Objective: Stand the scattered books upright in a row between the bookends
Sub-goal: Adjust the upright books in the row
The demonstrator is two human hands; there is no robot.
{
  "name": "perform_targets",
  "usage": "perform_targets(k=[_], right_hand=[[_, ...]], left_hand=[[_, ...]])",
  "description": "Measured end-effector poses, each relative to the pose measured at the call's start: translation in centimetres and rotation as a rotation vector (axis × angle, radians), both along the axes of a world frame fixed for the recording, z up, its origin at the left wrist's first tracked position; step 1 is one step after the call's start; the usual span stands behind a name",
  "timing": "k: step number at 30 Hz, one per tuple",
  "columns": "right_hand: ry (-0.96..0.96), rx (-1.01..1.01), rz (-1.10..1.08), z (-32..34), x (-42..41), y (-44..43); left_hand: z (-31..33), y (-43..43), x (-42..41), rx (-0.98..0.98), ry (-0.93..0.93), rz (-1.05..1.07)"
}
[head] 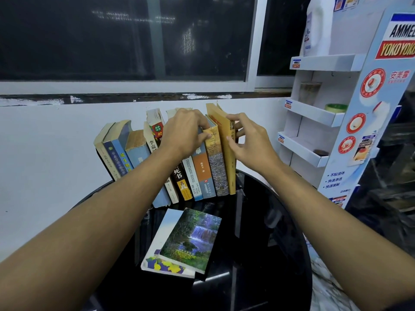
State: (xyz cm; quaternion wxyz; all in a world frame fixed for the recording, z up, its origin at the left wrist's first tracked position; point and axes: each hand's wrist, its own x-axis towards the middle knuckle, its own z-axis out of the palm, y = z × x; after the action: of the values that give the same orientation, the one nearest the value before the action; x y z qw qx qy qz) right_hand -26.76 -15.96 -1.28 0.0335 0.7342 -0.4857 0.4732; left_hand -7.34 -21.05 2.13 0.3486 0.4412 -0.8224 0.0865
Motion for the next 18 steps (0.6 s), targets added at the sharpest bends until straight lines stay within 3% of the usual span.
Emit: perform_targets(k=[5, 18], right_hand=[[0.095, 0.170, 0.058, -0.2, -0.6, 0.3], [0.067, 0.151, 0.051, -0.3, -1.1, -1.4]], left_hand=[[0.0, 0.1, -0.1, 0.003, -0.015, -0.006], [0.0, -0.2, -0.2, -0.012, -0.023, -0.021]])
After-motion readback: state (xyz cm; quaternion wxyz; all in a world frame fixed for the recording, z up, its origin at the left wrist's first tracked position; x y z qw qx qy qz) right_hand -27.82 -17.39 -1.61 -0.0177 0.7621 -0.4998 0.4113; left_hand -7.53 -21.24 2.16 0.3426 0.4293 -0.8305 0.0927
